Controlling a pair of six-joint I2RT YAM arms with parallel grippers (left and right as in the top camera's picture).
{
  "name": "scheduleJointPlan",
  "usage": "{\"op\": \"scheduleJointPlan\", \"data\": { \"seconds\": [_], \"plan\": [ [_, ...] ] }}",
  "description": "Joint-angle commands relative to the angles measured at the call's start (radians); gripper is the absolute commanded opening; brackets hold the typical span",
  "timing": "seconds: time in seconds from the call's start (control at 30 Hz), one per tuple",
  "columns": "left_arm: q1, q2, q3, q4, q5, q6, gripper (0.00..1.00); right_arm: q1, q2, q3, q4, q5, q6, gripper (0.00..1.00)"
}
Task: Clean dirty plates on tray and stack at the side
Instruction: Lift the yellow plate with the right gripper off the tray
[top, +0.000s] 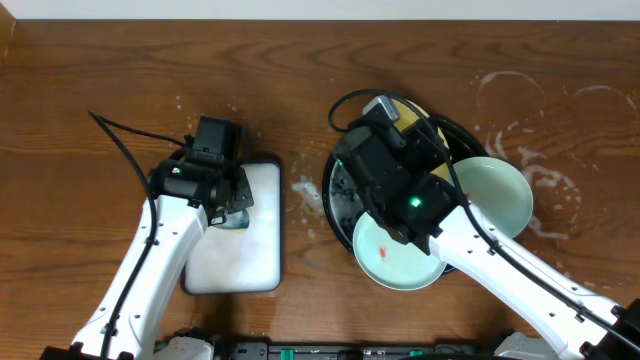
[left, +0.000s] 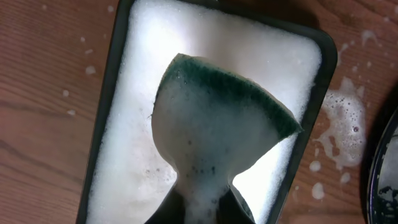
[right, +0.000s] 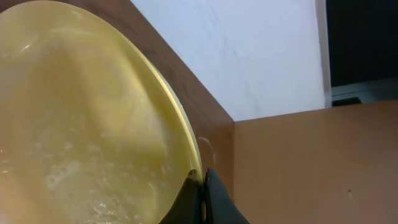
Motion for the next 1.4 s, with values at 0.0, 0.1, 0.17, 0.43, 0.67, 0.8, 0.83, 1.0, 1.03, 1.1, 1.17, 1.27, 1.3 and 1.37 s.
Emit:
{"op": "scheduleJointPlan", "data": {
  "seconds": [0.0,0.1,0.17,0.43,0.67,0.8,0.83,1.0,1.03,1.1,1.17,1.27,1.3,1.37],
  "plan": [
    [0.006,-0.002,-0.004,-0.006,-0.002,0.01,0.07,0.009,-0.02,0.007,0.004,0.055,-0.04,0.01],
    [0.006,-0.002,-0.004,-0.006,-0.002,0.01,0.07,0.009,-0.02,0.007,0.004,0.054,-0.066,0.01],
    [0.006,-0.002,-0.004,-0.006,-0.002,0.01,0.07,0.009,-0.02,0.007,0.004,0.054,-0.073,0.01],
    [0.006,-0.002,-0.004,-0.006,-0.002,0.01,0.07,0.009,-0.02,0.007,0.005,0.054,-0.072,0.01],
    [0.006,-0.002,-0.004,-0.006,-0.002,0.01,0.08,0.009,-0.02,0.007,0.005,0.054,-0.072,0.01],
    [0.006,-0.002,-0.004,-0.006,-0.002,0.01,0.08,0.006,-0.02,0.007,0.013,0.053,-0.05,0.01],
    [0.006,-0.002,-0.004,-0.006,-0.002,0.01,0.07,0.003,-0.02,0.007,0.015,0.053,-0.031,0.01],
    [0.006,-0.002,-0.004,-0.006,-0.002,0.01,0.08,-0.01,-0.02,0.007,0.014,0.031,-0.026,0.01],
    [0.006,-0.002,-0.004,-0.006,-0.002,0.01,0.07,-0.01,-0.02,0.007,0.014,0.031,-0.026,0.01],
    [0.006,-0.002,-0.004,-0.006,-0.002,0.01,0.08,-0.01,-0.02,0.007,0.015,0.031,-0.026,0.01],
    [0.006,-0.002,-0.004,-0.006,-0.002,0.01,0.07,-0.011,-0.02,0.007,0.014,0.031,-0.011,0.01],
    [0.006,-0.002,-0.004,-0.006,-0.002,0.01,0.07,-0.021,-0.02,0.007,0.01,-0.029,0.058,0.01],
    [0.006,-0.002,-0.004,-0.006,-0.002,0.01,0.08,-0.033,-0.02,0.006,0.003,-0.084,0.087,0.01],
    [0.006,-0.002,-0.004,-0.007,-0.002,0.01,0.08,-0.072,-0.018,0.005,-0.024,-0.198,0.189,0.01]
  ]
}}
